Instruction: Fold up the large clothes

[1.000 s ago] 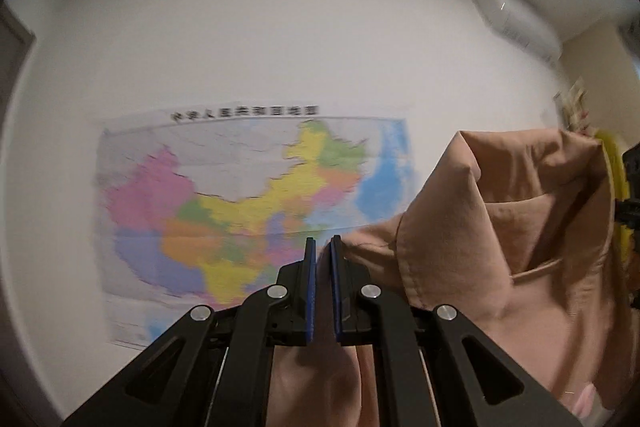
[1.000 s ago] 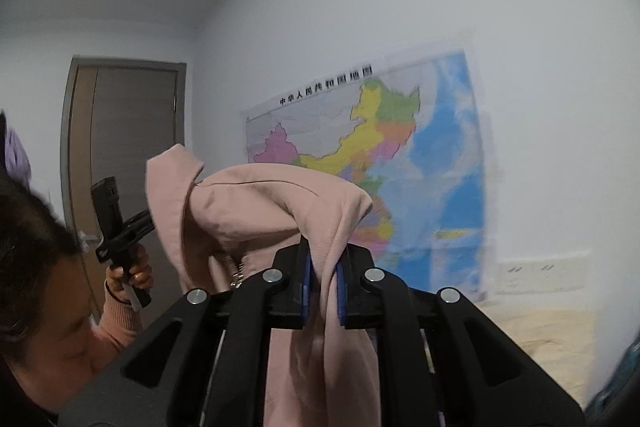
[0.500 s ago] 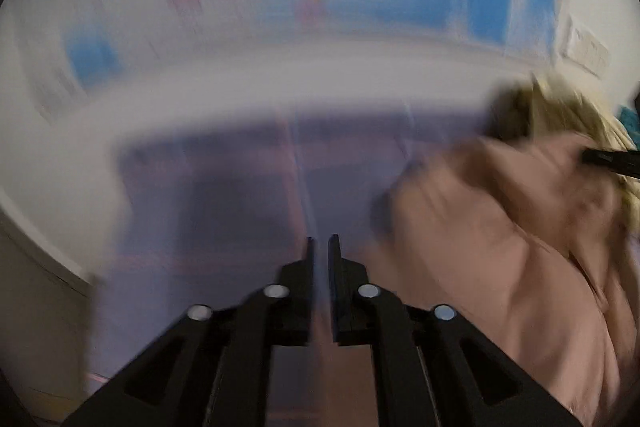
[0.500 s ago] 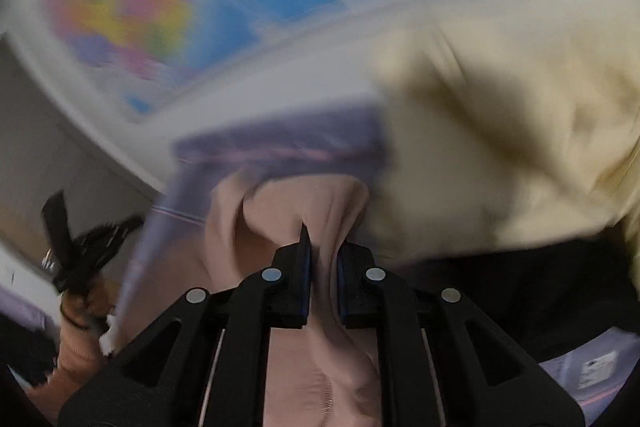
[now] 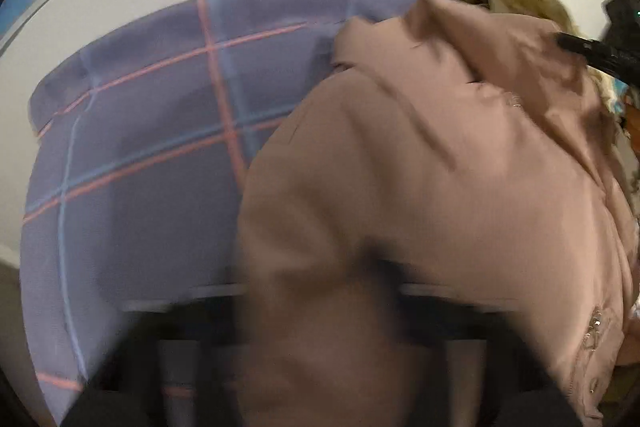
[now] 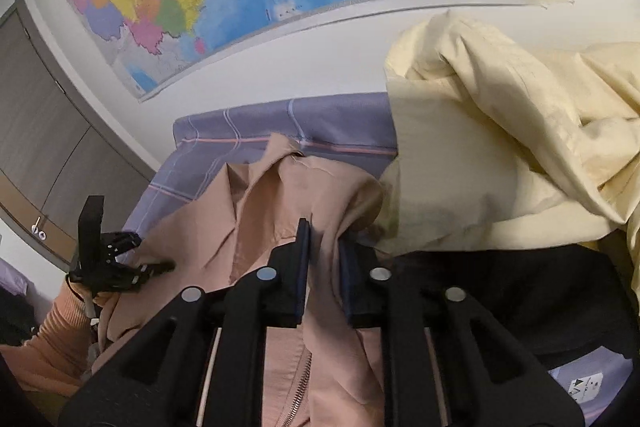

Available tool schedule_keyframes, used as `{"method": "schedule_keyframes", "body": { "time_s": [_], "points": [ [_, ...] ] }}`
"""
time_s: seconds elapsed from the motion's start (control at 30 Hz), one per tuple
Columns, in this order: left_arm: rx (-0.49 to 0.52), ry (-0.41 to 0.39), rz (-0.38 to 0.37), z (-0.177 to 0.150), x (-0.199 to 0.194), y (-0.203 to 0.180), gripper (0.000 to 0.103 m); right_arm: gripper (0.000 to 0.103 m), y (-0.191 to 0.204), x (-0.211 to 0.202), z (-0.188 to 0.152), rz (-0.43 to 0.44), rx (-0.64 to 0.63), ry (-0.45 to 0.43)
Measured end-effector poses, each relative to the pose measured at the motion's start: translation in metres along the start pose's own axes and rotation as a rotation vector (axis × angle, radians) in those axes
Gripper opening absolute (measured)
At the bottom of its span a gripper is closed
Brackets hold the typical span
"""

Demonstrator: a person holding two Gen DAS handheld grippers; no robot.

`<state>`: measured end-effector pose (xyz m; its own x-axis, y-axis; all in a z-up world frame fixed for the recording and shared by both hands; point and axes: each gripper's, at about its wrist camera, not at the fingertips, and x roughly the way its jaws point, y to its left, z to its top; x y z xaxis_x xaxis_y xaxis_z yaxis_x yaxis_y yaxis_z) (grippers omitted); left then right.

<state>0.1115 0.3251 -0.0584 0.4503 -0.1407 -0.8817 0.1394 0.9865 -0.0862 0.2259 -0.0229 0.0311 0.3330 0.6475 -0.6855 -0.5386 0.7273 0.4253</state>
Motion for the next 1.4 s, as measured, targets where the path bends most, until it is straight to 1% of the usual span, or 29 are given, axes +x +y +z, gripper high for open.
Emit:
{"method": "schedule_keyframes", "body": {
  "time_s": [0.03, 0.13, 0.23, 0.27, 0.3, 0.37, 0.4, 0.43, 0.47, 0.5, 0.53, 0.57, 0.6, 0.63, 0.67, 0.7, 0.77, 0.87, 0.93, 1.0, 1.07, 1.13, 1.17, 1.2, 1.23, 1.27, 1.33, 1.37, 1.4],
  "points": [
    [-0.033, -0.01, -0.006, 0.005, -0.003, 0.002, 0.003, 0.009, 0.003, -0.006, 0.003, 0.001, 0.003, -0.034],
    [-0.031, -0.124, 0.075, 0.031, -0.026, 0.006, 0.002, 0.008, 0.003, -0.03, 0.017, 0.054, 0.036, -0.13],
    [-0.053, -0.232, 0.133, 0.072, -0.053, 0.019, 0.001, 0.008, -0.006, -0.052, 0.033, 0.06, 0.089, -0.243],
    [-0.046, -0.281, 0.163, 0.089, -0.06, 0.021, 0.001, 0.008, -0.014, -0.054, 0.035, 0.061, 0.124, -0.261],
    [-0.034, -0.301, 0.199, 0.101, -0.061, 0.02, 0.001, 0.008, -0.022, -0.053, 0.036, 0.054, 0.16, -0.267],
    [-0.021, -0.298, 0.246, 0.116, -0.046, 0.018, 0.002, 0.008, -0.036, -0.041, 0.034, 0.017, 0.199, -0.229],
    [-0.016, -0.27, 0.256, 0.121, -0.033, 0.017, 0.005, 0.01, -0.041, -0.033, 0.031, 0.011, 0.222, -0.205],
    [-0.004, -0.228, 0.28, 0.124, -0.017, 0.016, 0.007, 0.015, -0.046, -0.031, 0.028, 0.021, 0.23, -0.19],
    [0.011, -0.178, 0.339, 0.123, 0.005, 0.015, 0.008, 0.021, -0.047, -0.027, 0.025, 0.004, 0.238, -0.177],
    [0.02, -0.152, 0.374, 0.12, 0.017, 0.015, 0.014, 0.04, -0.046, -0.024, 0.022, -0.035, 0.241, -0.174],
    [0.022, -0.119, 0.396, 0.115, 0.029, 0.017, 0.024, 0.049, -0.045, -0.023, 0.02, -0.08, 0.237, -0.174],
    [0.009, -0.116, 0.408, 0.111, 0.031, 0.02, 0.041, 0.047, -0.043, -0.025, 0.018, -0.09, 0.23, -0.182],
    [-0.011, -0.134, 0.408, 0.102, 0.026, 0.027, 0.049, 0.049, -0.041, -0.028, 0.017, -0.096, 0.227, -0.189],
    [-0.024, -0.16, 0.381, 0.094, 0.018, 0.031, 0.049, 0.052, -0.039, -0.031, 0.016, -0.104, 0.225, -0.192],
    [-0.037, -0.193, 0.34, 0.082, 0.003, 0.037, 0.054, 0.053, -0.034, -0.038, 0.014, -0.117, 0.213, -0.197],
    [-0.05, -0.218, 0.315, 0.07, -0.011, 0.041, 0.07, 0.057, -0.034, -0.042, 0.011, -0.121, 0.202, -0.202],
    [-0.044, -0.249, 0.283, 0.046, -0.033, 0.04, 0.083, 0.064, -0.024, -0.058, 0.001, -0.146, 0.154, -0.222],
    [0.002, -0.239, 0.23, 0.002, -0.058, 0.028, 0.084, 0.068, -0.006, -0.083, -0.019, -0.139, 0.073, -0.235],
    [0.006, -0.218, 0.186, -0.029, -0.065, 0.02, 0.088, 0.079, 0.01, -0.09, -0.036, -0.119, 0.017, -0.218],
    [0.024, -0.184, 0.124, -0.058, -0.059, 0.007, 0.088, 0.081, 0.024, -0.089, -0.054, -0.107, -0.032, -0.179],
    [0.044, -0.131, 0.143, -0.08, -0.041, 0.0, 0.087, 0.081, 0.036, -0.082, -0.071, -0.095, -0.068, -0.128],
    [0.043, -0.103, 0.164, -0.088, -0.027, -0.002, 0.058, 0.081, 0.041, -0.073, -0.088, -0.098, -0.078, -0.088],
    [0.021, -0.091, 0.16, -0.088, -0.022, 0.002, 0.029, 0.081, 0.042, -0.07, -0.094, -0.089, -0.072, -0.072],
    [-0.014, -0.095, 0.154, -0.085, -0.023, 0.008, 0.006, 0.081, 0.042, -0.067, -0.099, -0.079, -0.064, -0.057],
    [-0.04, -0.109, 0.159, -0.081, -0.027, 0.014, 0.005, 0.081, 0.043, -0.063, -0.105, -0.059, -0.05, -0.044],
    [-0.084, -0.153, 0.213, -0.074, -0.039, 0.028, 0.005, 0.08, 0.045, -0.061, -0.109, -0.04, -0.046, -0.034],
    [-0.15, -0.201, 0.279, -0.062, -0.061, 0.047, 0.006, 0.08, 0.053, -0.057, -0.117, -0.023, -0.066, -0.022],
    [-0.202, -0.232, 0.293, -0.054, -0.078, 0.06, 0.013, 0.08, 0.056, -0.057, -0.118, -0.02, -0.074, -0.02],
    [-0.228, -0.242, 0.327, -0.049, -0.087, 0.068, 0.027, 0.079, 0.059, -0.057, -0.12, -0.023, -0.084, -0.019]
  ]
}}
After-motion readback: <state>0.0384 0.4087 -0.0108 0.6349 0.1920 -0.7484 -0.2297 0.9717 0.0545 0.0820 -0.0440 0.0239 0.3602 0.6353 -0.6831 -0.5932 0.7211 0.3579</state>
